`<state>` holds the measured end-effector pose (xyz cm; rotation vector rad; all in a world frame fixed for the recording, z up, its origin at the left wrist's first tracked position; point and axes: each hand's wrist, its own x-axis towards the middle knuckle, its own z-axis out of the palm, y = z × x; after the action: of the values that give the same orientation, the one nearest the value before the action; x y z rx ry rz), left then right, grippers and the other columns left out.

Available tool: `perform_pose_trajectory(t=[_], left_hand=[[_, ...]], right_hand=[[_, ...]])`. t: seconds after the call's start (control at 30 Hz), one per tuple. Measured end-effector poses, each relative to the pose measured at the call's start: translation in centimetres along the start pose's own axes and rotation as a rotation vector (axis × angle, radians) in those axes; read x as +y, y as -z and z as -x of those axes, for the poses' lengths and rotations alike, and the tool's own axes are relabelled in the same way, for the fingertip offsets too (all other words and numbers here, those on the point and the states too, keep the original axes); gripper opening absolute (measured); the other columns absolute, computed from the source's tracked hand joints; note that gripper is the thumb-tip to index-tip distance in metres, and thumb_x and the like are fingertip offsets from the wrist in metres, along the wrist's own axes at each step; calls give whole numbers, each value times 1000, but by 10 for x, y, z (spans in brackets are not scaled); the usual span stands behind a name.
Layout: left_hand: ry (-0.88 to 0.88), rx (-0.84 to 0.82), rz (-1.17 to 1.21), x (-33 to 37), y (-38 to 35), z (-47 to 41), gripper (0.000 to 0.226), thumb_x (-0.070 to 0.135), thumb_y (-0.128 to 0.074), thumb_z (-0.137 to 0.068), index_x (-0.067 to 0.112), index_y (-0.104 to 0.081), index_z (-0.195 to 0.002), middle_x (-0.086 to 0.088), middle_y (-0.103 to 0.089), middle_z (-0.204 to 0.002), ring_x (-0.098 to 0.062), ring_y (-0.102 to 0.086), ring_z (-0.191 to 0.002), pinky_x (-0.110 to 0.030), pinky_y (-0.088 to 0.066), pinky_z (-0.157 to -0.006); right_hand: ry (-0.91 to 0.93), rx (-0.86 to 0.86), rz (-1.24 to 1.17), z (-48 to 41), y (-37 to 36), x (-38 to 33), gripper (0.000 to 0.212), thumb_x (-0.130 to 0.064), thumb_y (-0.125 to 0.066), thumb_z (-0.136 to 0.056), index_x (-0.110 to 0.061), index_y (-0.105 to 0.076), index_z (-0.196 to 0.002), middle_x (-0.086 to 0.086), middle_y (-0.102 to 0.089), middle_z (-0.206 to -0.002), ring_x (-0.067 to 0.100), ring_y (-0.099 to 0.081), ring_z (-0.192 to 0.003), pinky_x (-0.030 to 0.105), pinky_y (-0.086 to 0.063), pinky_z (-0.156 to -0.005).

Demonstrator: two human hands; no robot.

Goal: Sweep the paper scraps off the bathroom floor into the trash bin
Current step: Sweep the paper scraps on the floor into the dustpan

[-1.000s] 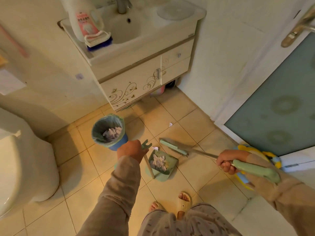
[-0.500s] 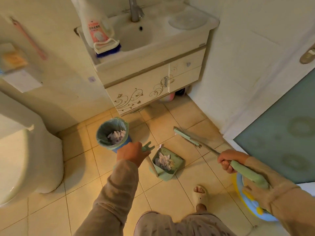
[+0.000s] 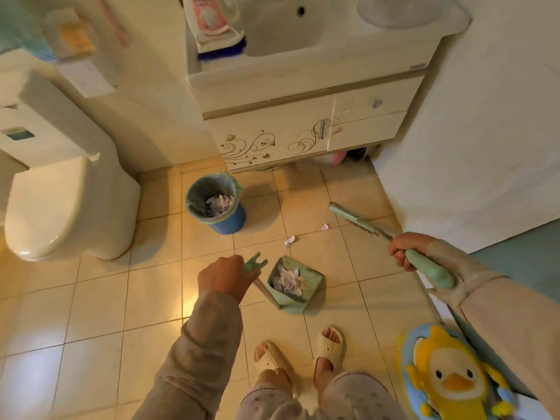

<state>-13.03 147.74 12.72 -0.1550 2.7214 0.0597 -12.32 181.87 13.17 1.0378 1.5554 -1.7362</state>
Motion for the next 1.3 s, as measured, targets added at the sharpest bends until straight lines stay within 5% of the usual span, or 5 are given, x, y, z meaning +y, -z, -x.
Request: perform_pose_trajectory(t=[0.2, 0.37, 0.53, 0.93, 1.3], left_hand=[[51, -16, 13, 5, -7, 2, 42, 56, -51, -86, 18, -65, -96, -3, -70, -90, -24, -66, -83, -32, -53, -75], [62, -20, 29, 8, -10, -1, 41, 54, -51, -86, 17, -65, -99, -4, -70, -92, -24, -66, -85, -33, -52, -74], [45, -11, 21, 13, -9, -4, 41, 53, -50, -87, 17, -64, -99, -4, -69, -94, -24, -65, -87, -29, -48, -70], [56, -20, 13, -8, -6, 0, 43, 57, -52, -84, 20, -64, -102, -2, -69, -98, -23, -66, -92, -28, -50, -75], [162, -7, 62, -40, -3, 16, 42, 55, -51, -85, 18, -65, -97, -5, -69, -93, -26, -64, -88, -28, -42, -68]], right_hand=[[-105, 54, 415, -10, -36, -10, 36, 3, -36, -93, -9, -36, -59, 7, -37, -58, 15, -34, -51, 19, -32, -41], [-154, -52, 610, -9, -35, 24, 30, 14, -36, -86, -3, -38, -62, 0, -44, -23, 8, -41, -17, 9, -36, -31], [-446, -133, 983, -8, -39, 45, 19, 1, -34, -83, -9, -36, -67, -1, -40, -24, 7, -35, -19, 9, -32, -37], [-386, -141, 843, 14, -19, -20, 57, -2, -36, -91, -10, -43, -34, 0, -39, -27, 7, -35, -20, 9, -27, -28], [-141, -69, 761, -29, -97, -44, 5, -1, -45, -86, -6, -46, -86, 1, -46, -36, 6, -40, -22, 12, -33, -30]])
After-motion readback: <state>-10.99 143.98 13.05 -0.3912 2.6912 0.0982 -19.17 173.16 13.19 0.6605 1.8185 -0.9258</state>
